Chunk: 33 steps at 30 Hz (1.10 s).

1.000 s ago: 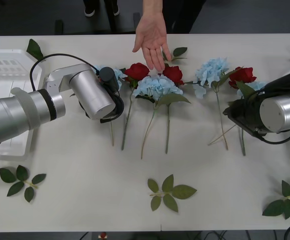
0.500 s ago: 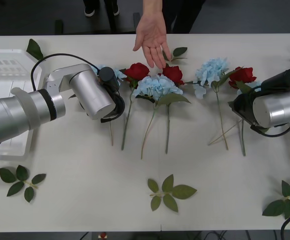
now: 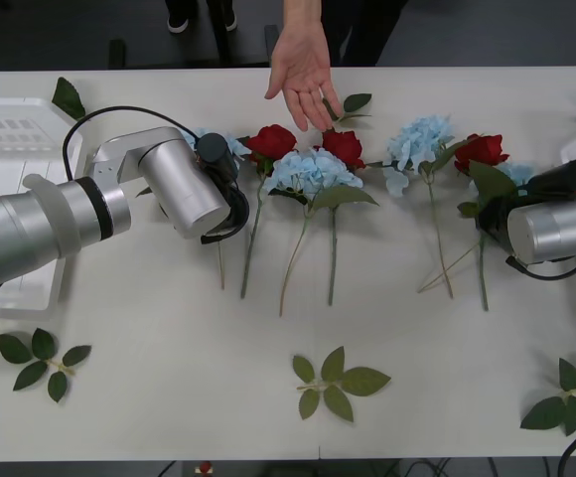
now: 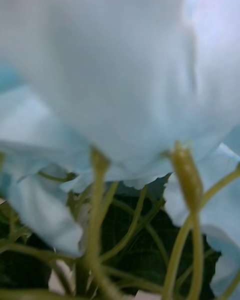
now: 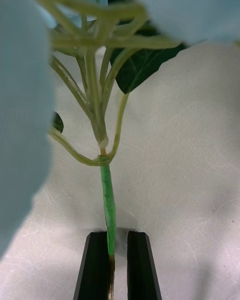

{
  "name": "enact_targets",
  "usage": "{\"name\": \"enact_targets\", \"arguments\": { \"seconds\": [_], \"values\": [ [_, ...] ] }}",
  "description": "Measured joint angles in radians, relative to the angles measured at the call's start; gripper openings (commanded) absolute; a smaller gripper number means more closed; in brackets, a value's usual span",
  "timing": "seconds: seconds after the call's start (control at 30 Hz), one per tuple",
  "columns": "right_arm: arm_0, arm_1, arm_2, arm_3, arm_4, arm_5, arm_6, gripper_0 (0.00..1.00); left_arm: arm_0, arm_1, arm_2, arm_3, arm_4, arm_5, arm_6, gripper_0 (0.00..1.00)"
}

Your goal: Place the red flowers into the right box and the blue flowers into the left box. If a person shows an open palm, hand one flower to the person first, then continue sorting.

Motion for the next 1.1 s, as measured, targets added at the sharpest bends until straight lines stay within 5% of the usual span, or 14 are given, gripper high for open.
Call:
{"name": "enact_targets", "arguments": {
  "seconds": [0.03,0.1,0.27,0.5,0.9,1.1],
  "values": [
    [-0.001,0.0,0.0,0.013,-0.001,-0.012,0.0,0.19,0.0,0.0,0.0,0.0,0.0,0.0,0.0,0.1],
    [-0.006,0.0,0.0,0.031,-0.002,-0.025,0.0,0.0,0.0,0.0,0.0,0.0,-0.001,0.0,0.0,0.09],
    [-0.021,-0.001,0.0,0.04,-0.027,-0.028,0.002,0.0,0.0,0.0,0.0,0.0,-0.004,0.0,0.0,0.0],
    [-0.036,-0.001,0.0,0.024,-0.062,-0.008,0.005,0.0,0.0,0.0,0.0,0.0,-0.007,0.0,-0.001,0.0],
    [-0.036,-0.001,-0.157,-0.333,-0.22,0.396,0.021,0.0,0.0,0.0,0.0,0.0,-0.007,0.0,-0.002,0.0],
    [-0.036,-0.001,-0.273,-0.496,-0.335,0.482,0.153,0.0,0.0,0.0,0.0,0.0,-0.007,0.0,-0.002,0.0]
  ]
}}
